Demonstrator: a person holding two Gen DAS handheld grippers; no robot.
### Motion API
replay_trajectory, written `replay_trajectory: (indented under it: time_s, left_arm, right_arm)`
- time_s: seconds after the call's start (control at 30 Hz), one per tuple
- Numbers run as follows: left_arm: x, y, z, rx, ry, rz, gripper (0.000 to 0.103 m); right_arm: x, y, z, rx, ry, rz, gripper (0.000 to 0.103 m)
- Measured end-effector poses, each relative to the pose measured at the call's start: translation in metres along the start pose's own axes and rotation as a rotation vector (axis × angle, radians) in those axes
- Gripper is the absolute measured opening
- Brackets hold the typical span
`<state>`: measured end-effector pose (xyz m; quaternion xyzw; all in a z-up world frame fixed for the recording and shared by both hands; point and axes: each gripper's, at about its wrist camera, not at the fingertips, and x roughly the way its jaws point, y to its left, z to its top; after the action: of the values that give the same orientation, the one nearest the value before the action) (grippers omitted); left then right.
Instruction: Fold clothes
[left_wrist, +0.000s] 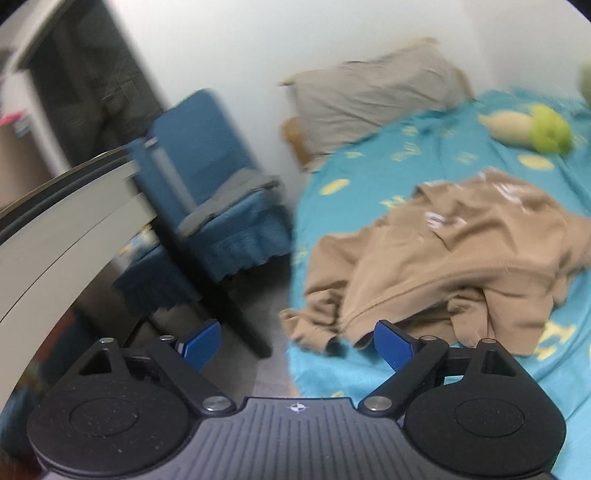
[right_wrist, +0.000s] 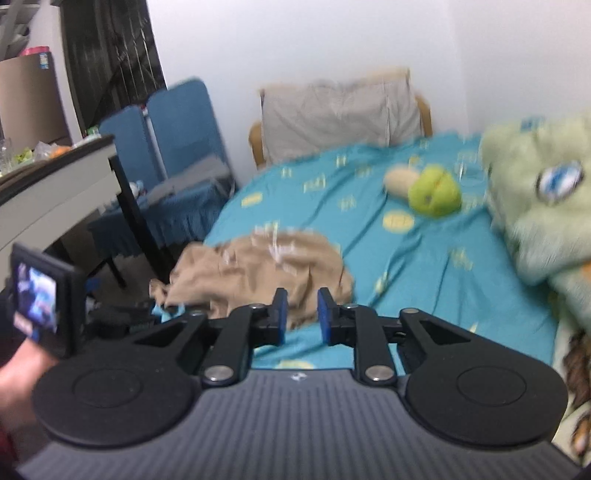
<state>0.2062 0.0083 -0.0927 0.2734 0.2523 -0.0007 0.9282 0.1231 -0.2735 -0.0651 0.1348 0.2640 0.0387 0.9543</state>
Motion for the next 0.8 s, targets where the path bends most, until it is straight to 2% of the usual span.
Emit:
replay_trajectory:
  time_s: [0.03, 0.07, 0.13, 0.23, 0.3, 0.4, 0.47, 0.5, 0.57, 0.67, 0.73, 0.8]
  left_arm:
    - [0.006, -0.003, -0.002, 0.03, -0.016, -0.025, 0.09]
    - [0.012, -0.006, -0.005, 0.053, -0.033, -0.047, 0.089]
    - [0.027, -0.008, -0.009, 0.027, -0.045, -0.09, 0.084]
    - [0.048, -0.01, -0.014, -0.014, -0.047, -0.147, 0.073]
    - [0.057, -0.017, -0.015, 0.026, -0.037, -0.167, 0.067]
    - [0.06, -0.034, -0.022, 0.172, -0.041, -0.178, 0.067]
    - [0.058, -0.049, -0.029, 0.307, -0.073, -0.162, 0.067]
    - [0.06, -0.05, -0.03, 0.307, -0.076, -0.16, 0.067]
    - [0.066, -0.047, -0.03, 0.263, -0.069, -0.152, 0.066]
    - [0.077, -0.033, -0.029, 0.184, -0.075, -0.141, 0.053]
    - [0.077, -0.018, -0.03, 0.081, -0.086, -0.207, 0.045]
    - [0.073, -0.004, -0.026, 0.012, -0.086, -0.254, 0.02]
  right_arm:
    - [0.005, -0.003, -0.001, 0.017, 0.022, 0.024, 0.044]
    - [0.009, -0.004, -0.001, 0.03, 0.035, 0.048, 0.071]
    - [0.019, -0.005, -0.003, 0.032, 0.054, 0.06, 0.096]
    - [0.033, -0.005, -0.007, 0.024, 0.077, 0.061, 0.094]
    - [0.043, -0.005, -0.009, 0.018, 0.093, 0.062, 0.094]
    - [0.057, -0.005, -0.012, 0.01, 0.116, 0.062, 0.094]
    - [0.066, -0.005, -0.014, 0.005, 0.133, 0.06, 0.094]
    - [0.069, -0.005, -0.016, 0.006, 0.141, 0.051, 0.094]
    - [0.072, -0.008, -0.019, 0.013, 0.151, 0.032, 0.094]
    - [0.073, -0.012, -0.021, 0.042, 0.16, 0.021, 0.094]
    - [0.071, -0.013, -0.022, 0.057, 0.161, 0.017, 0.094]
    - [0.07, -0.012, -0.021, 0.049, 0.142, 0.003, 0.094]
